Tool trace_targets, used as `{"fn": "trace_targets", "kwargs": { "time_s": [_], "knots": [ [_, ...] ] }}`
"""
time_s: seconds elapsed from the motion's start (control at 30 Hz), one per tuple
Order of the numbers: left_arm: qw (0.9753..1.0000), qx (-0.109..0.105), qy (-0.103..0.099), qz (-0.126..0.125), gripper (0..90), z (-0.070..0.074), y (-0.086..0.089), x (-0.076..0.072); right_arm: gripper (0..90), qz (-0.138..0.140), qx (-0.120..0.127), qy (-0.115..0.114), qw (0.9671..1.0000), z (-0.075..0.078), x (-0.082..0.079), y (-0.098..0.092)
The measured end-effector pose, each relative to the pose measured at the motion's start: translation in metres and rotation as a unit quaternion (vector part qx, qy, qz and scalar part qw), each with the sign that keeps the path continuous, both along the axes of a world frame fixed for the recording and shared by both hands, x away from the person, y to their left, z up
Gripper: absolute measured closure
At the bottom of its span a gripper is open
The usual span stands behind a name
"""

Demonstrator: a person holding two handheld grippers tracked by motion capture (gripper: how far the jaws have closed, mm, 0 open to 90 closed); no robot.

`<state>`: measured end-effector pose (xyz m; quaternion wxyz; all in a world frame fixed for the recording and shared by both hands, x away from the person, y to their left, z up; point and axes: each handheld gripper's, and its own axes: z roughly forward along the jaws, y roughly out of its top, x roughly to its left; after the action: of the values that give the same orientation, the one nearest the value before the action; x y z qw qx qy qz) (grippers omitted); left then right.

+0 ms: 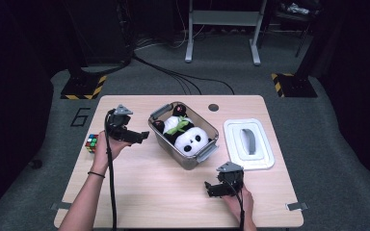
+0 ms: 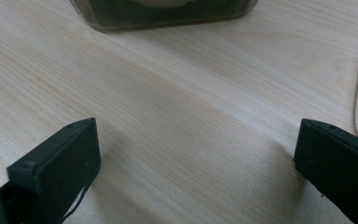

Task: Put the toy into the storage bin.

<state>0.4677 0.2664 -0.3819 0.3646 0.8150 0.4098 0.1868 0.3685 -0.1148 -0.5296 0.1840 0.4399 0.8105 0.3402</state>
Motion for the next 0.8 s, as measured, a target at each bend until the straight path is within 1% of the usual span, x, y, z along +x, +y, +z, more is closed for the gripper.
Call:
{"fn": "trace_targets", "kwargs": {
  "time_s": [0.03,0.07,0.13,0.17,0.27,0.3,0.4,0.47,0.57,0.6,0.73,0.8],
  "knots": [
    [0.9999,-0.006,-0.003,0.008,0.0,-0.002,0.002,-0.001,0.0,-0.001,-0.001,0.0,1.0,0.0,0.0,0.0],
    [0.9999,-0.008,-0.002,0.011,0.0,-0.003,0.004,-0.001,0.0,0.0,-0.001,-0.001,1.0,0.0,0.0,0.0],
    [0.9998,-0.009,-0.003,0.017,0.0,-0.006,0.01,-0.003,0.0,-0.001,-0.001,0.0,1.0,0.0,0.0,0.0],
    [0.9998,-0.007,0.0,0.017,0.0,-0.006,0.013,-0.003,0.0,0.0,-0.001,-0.001,1.0,0.0,0.0,0.0],
    [0.9996,-0.009,-0.006,0.027,0.0,-0.009,0.021,-0.006,0.0,-0.001,0.0,0.001,1.0,0.0,0.0,0.0],
    [0.9995,-0.013,-0.009,0.029,0.0,-0.01,0.023,-0.007,0.0,0.0,-0.001,-0.001,1.0,0.0,0.0,0.0],
    [0.9991,-0.011,-0.011,0.04,0.0,-0.012,0.032,-0.009,0.0,-0.001,-0.001,0.0,1.0,0.0,0.0,0.0],
    [0.9986,-0.01,-0.009,0.051,0.0,-0.014,0.038,-0.01,0.0,0.0,-0.001,-0.001,1.0,0.0,0.0,0.0],
    [0.9977,-0.016,-0.01,0.066,0.0,-0.018,0.047,-0.012,0.0,0.0,-0.001,-0.002,1.0,0.0,0.0,0.0],
    [0.9976,-0.015,-0.007,0.067,0.0,-0.019,0.049,-0.012,0.0,0.0,-0.001,-0.001,1.0,0.0,0.0,0.0],
    [0.9964,-0.013,-0.01,0.083,0.0,-0.024,0.061,-0.012,0.0,-0.001,-0.001,0.0,1.0,0.0,0.0,0.0],
    [0.9957,-0.013,-0.005,0.091,0.0,-0.025,0.067,-0.012,0.0,0.0,-0.001,-0.001,1.0,0.0,0.0,0.0]
  ]
}}
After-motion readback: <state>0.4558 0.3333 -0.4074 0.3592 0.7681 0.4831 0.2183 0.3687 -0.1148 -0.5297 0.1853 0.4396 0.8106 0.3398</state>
